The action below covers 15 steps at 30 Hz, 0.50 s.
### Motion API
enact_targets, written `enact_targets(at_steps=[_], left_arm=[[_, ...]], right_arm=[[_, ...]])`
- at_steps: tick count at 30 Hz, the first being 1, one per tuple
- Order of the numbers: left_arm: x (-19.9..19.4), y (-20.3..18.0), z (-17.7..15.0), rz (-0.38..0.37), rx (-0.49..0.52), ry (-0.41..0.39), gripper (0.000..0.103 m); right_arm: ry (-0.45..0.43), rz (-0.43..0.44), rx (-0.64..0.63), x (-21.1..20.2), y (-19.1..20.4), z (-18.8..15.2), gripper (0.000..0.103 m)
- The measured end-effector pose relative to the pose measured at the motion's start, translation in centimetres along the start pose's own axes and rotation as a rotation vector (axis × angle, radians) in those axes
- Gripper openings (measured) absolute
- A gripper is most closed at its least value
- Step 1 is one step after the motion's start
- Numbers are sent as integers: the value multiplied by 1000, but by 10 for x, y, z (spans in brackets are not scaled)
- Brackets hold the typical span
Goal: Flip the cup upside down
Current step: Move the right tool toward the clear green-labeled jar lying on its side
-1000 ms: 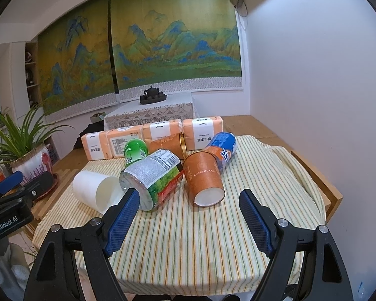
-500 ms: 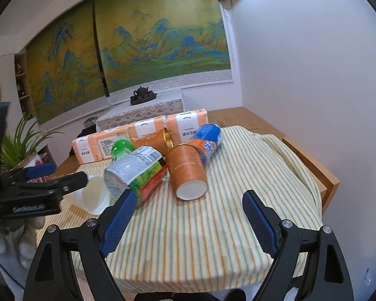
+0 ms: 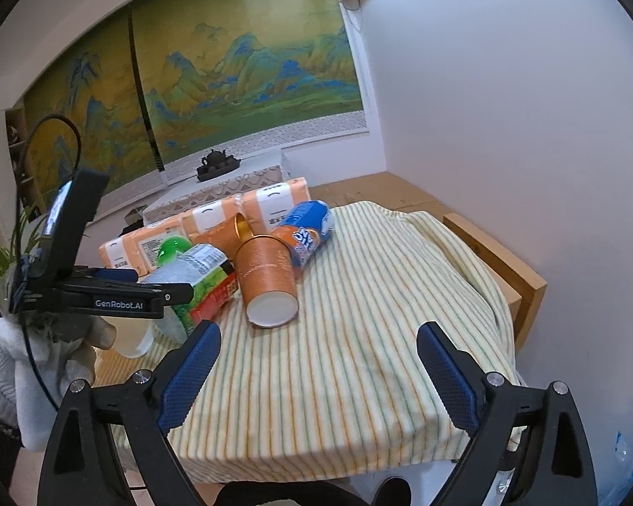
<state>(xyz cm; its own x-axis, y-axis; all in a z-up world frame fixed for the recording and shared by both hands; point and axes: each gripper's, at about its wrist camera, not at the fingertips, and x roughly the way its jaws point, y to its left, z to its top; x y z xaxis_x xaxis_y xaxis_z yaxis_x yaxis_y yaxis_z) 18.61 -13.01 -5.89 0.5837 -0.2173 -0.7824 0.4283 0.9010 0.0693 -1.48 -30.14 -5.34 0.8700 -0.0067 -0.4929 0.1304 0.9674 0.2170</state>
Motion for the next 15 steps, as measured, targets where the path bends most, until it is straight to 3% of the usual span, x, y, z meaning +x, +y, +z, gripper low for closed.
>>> enact_targets(at_steps=[5,10,15], left_arm=[[7,0,0,-4,-3,18,101],[10,2,-1,-4,-24,32,88],[6,-2,-3,-9,-20,28,87]], right_arm=[[2,-5,19,0,-6,-1,92],[8,-4,40,2,-11,-1,92],[13,-5,47,2,-12,-1,92]])
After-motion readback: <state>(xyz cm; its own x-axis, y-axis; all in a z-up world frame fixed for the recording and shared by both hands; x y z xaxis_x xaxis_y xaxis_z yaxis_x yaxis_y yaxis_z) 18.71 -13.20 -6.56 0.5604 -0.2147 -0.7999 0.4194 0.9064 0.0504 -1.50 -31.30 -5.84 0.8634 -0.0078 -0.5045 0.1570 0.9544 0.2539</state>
